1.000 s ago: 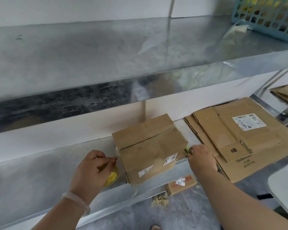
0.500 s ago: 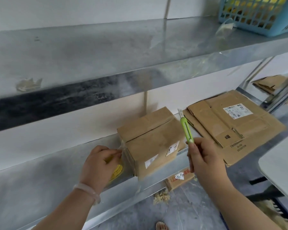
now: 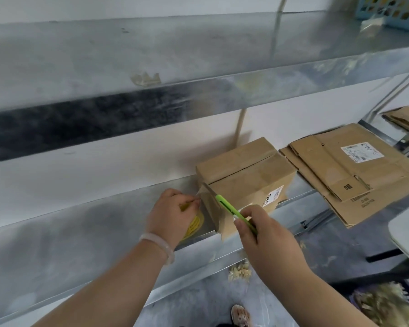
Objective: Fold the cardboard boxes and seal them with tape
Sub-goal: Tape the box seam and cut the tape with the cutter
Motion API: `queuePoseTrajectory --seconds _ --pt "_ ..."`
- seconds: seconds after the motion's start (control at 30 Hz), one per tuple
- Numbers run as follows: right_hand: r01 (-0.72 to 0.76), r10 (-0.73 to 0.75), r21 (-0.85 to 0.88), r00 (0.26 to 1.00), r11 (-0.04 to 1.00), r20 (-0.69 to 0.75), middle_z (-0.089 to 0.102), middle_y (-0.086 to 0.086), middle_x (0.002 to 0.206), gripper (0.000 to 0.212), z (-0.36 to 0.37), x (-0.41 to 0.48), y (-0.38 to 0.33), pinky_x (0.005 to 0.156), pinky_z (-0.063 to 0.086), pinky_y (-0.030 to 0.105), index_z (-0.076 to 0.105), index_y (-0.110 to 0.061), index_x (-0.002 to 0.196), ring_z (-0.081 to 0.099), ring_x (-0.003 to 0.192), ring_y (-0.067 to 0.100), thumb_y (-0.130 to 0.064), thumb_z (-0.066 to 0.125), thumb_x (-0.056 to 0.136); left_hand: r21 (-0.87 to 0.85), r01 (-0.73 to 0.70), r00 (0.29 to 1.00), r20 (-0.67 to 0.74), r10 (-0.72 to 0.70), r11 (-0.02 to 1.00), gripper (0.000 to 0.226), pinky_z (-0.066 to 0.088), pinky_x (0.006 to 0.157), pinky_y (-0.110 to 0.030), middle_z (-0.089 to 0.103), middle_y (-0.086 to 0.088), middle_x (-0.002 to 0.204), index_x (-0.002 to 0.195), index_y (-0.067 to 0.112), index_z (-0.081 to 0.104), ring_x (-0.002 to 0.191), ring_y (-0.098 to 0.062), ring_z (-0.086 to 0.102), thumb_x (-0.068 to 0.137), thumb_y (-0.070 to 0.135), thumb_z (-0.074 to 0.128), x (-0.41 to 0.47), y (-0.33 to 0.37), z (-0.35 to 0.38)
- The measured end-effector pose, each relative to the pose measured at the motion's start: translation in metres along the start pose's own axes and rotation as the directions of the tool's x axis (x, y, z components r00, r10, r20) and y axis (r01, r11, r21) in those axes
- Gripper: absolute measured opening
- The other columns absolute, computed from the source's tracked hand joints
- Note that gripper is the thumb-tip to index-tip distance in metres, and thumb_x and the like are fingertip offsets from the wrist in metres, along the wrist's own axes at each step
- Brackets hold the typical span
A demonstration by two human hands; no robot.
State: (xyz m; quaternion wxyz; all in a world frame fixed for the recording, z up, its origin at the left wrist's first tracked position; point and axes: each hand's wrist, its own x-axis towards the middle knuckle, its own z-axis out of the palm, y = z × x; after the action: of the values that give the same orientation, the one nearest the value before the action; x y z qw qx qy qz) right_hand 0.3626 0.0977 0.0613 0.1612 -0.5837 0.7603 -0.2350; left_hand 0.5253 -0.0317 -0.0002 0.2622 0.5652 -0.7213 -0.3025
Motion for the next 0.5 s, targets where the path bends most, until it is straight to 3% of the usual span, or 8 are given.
queuePoseTrajectory --seconds 0.13,0.23,0.33,0.4,0.5 --pt "0.121 -0.122 -0.052 0.992 0.991 -0.018 0.052 -0.01 0.073 0.021 0.011 -0.007 -0.008 0.047 0.029 0.018 0.046 -0.036 0.119 0.049 0.058 0.009 -0.039 0.036 0.1 0.011 -0.007 1.0 0.004 0.007 1.0 0.018 0.041 0.077 -0.024 0.054 0.01 0.097 0.096 0.036 0.074 0.087 -0.008 0.053 0.087 0.046 0.062 0.002 -0.002 0.0" --pt "0.087 -0.087 -0.041 0.996 0.995 -0.015 0.05 -0.013 0.073 0.024 0.016 -0.008 -0.01 0.047 0.027 0.017 0.047 -0.033 0.123 0.046 0.056 0.007 -0.033 0.038 0.1 0.01 -0.022 1.0 0.008 0.022 1.0 0.02 0.039 0.075 -0.023 0.054 0.01 0.097 0.098 0.036 0.074 0.086 -0.008 0.053 0.088 0.046 0.06 0.002 -0.003 -0.001" --pt "0.048 -0.048 -0.008 0.999 0.999 0.009 0.059 -0.011 0.096 0.034 0.018 -0.008 -0.01 0.048 0.028 0.014 0.044 -0.03 0.133 0.042 0.057 0.002 -0.022 0.04 0.1 0.015 -0.026 1.0 0.017 0.026 1.0 0.022 0.041 0.076 -0.024 0.053 0.011 0.097 0.1 0.037 0.073 0.086 -0.007 0.052 0.088 0.047 0.058 0.002 -0.004 -0.001" --pt "0.056 -0.055 -0.017 0.998 0.998 0.039 0.061 -0.008 0.112 0.043 0.018 -0.008 -0.011 0.05 0.029 0.012 0.038 -0.033 0.14 0.042 0.057 0.001 -0.019 0.041 0.1 0.02 -0.03 0.999 0.017 0.03 0.999 0.022 0.043 0.077 -0.026 0.054 0.01 0.097 0.1 0.037 0.073 0.087 -0.008 0.053 0.088 0.047 0.058 0.003 -0.004 -0.001" --pt "0.098 -0.089 -0.092 0.991 0.991 0.103 0.052 -0.014 0.108 0.06 0.018 -0.006 -0.016 0.048 0.033 0.015 0.015 -0.044 0.15 0.045 0.059 0.004 -0.02 0.038 0.1 0.024 -0.036 0.999 0.008 0.036 0.999 0.022 0.044 0.078 -0.026 0.056 0.009 0.097 0.1 0.037 0.073 0.088 -0.01 0.054 0.088 0.047 0.058 0.003 -0.003 -0.002"
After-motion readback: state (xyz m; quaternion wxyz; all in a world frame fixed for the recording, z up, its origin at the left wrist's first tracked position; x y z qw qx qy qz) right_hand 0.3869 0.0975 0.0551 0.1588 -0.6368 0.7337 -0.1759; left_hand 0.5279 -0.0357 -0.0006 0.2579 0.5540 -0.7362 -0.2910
